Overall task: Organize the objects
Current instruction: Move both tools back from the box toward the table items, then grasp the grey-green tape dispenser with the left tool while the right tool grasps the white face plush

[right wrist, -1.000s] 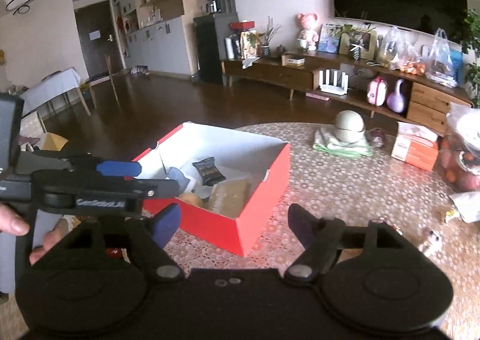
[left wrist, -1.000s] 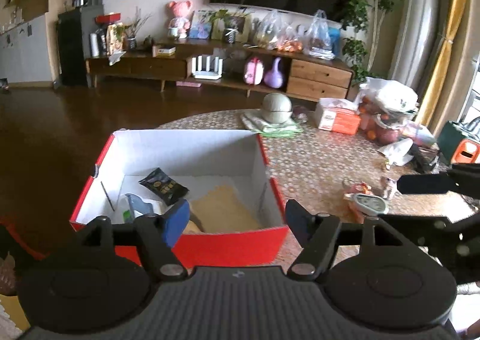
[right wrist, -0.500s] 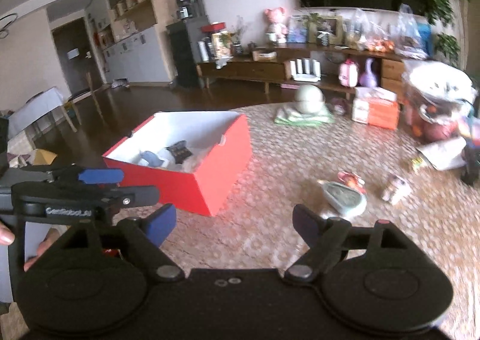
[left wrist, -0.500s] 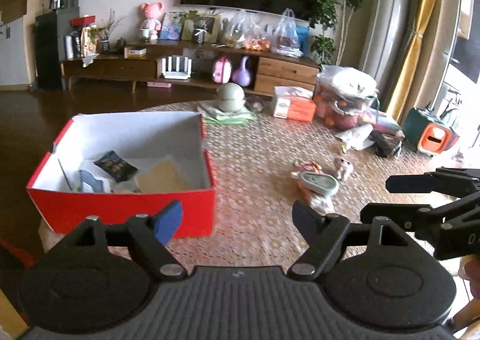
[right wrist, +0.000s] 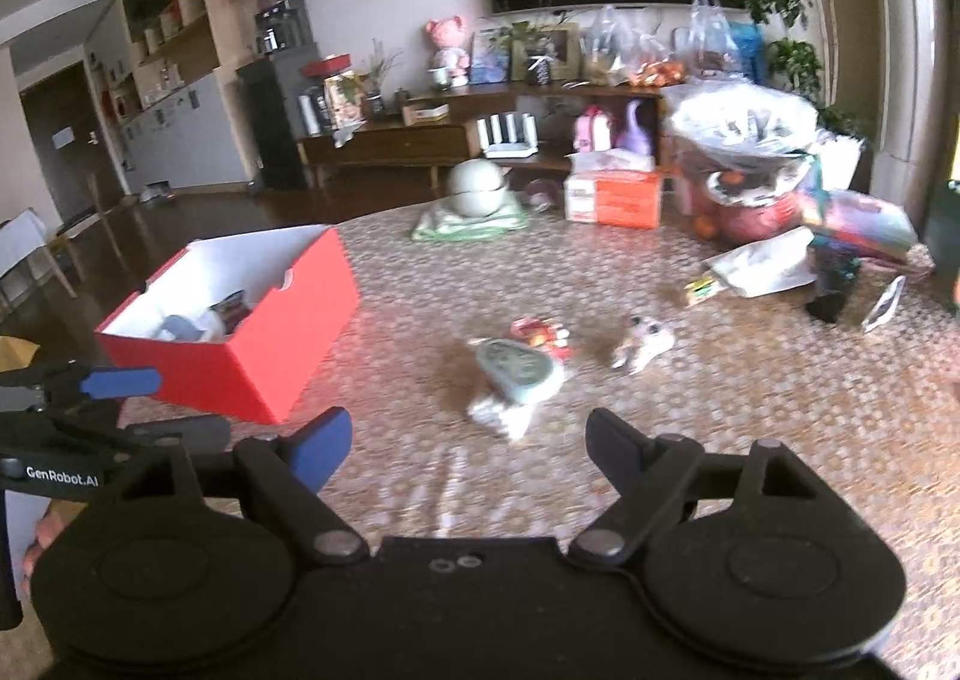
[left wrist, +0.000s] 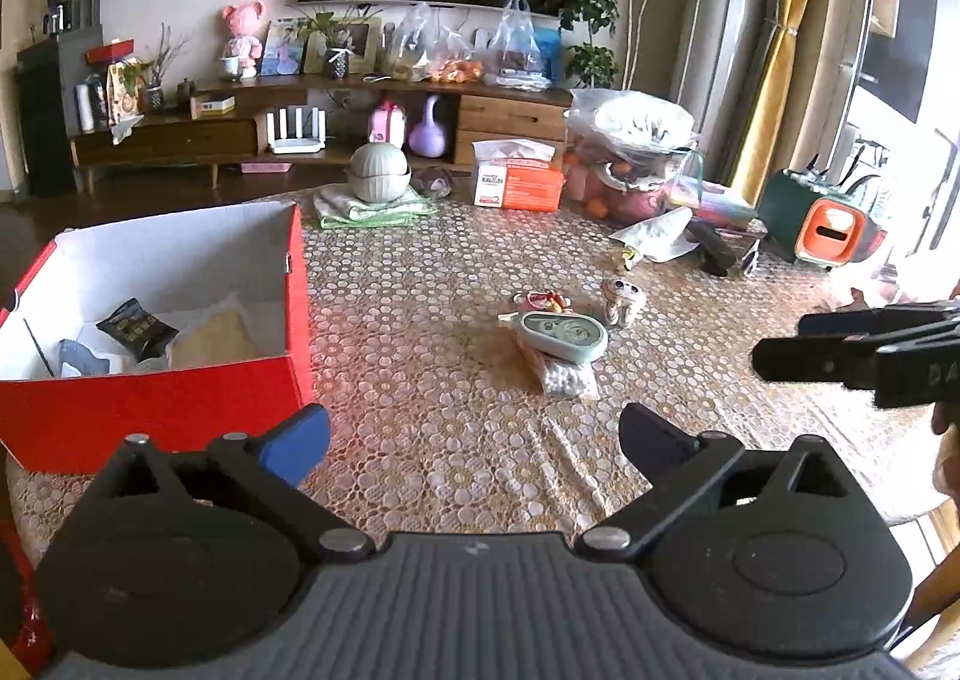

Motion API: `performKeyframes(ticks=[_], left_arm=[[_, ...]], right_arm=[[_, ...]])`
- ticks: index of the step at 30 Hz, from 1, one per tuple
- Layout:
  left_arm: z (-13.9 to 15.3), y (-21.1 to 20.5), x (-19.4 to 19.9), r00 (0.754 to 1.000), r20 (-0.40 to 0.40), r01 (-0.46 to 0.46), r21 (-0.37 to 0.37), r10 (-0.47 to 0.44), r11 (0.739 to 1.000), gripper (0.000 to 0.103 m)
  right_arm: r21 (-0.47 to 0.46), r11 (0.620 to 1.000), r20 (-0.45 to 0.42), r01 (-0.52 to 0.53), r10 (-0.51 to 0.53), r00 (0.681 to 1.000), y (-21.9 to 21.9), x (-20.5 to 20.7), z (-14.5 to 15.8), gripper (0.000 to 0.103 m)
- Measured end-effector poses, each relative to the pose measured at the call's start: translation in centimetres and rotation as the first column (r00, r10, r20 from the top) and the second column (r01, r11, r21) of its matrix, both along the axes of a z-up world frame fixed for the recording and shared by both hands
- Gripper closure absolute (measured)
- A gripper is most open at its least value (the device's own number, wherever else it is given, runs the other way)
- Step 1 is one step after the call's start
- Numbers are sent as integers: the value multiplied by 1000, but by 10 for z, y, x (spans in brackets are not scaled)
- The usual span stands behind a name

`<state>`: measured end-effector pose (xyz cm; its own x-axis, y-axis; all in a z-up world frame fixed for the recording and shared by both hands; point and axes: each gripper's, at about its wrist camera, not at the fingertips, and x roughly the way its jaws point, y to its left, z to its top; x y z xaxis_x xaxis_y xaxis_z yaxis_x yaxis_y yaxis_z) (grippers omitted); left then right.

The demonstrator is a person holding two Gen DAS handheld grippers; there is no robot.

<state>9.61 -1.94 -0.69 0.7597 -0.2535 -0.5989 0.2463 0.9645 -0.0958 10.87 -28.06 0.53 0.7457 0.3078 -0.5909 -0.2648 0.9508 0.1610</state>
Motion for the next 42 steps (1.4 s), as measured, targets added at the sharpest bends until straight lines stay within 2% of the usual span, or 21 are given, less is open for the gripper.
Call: performKeyframes(ticks=[6, 10, 17, 31, 38, 42], left_arm=[[-8, -21, 0, 996, 35, -86, -1, 86, 996, 0], [-11, -36, -1, 995, 58, -85, -6, 85, 996, 0], [-20, -63, 14, 996, 91, -22, 36, 19, 999, 0], [-70, -111, 104, 994, 55, 90, 135, -98, 987, 0], [-94, -124, 145, 993, 12, 113, 145, -116, 983, 0], [-105, -132, 161, 994, -48, 99, 106, -94, 989, 0]], right_arm=[[-38, 999, -19, 34, -35, 999, -26, 18, -4, 18], [-34, 998, -24, 54, -55, 998, -40, 33, -8, 18], [-17, 996, -41, 89, -89, 995, -54, 66, -22, 18], [-83, 993, -123, 83, -93, 988, -54, 151, -77, 18], [-87, 993, -163, 76, -90, 983, -54, 182, -101, 18], [-91, 994, -169, 67, -82, 982, -53, 195, -108, 18]])
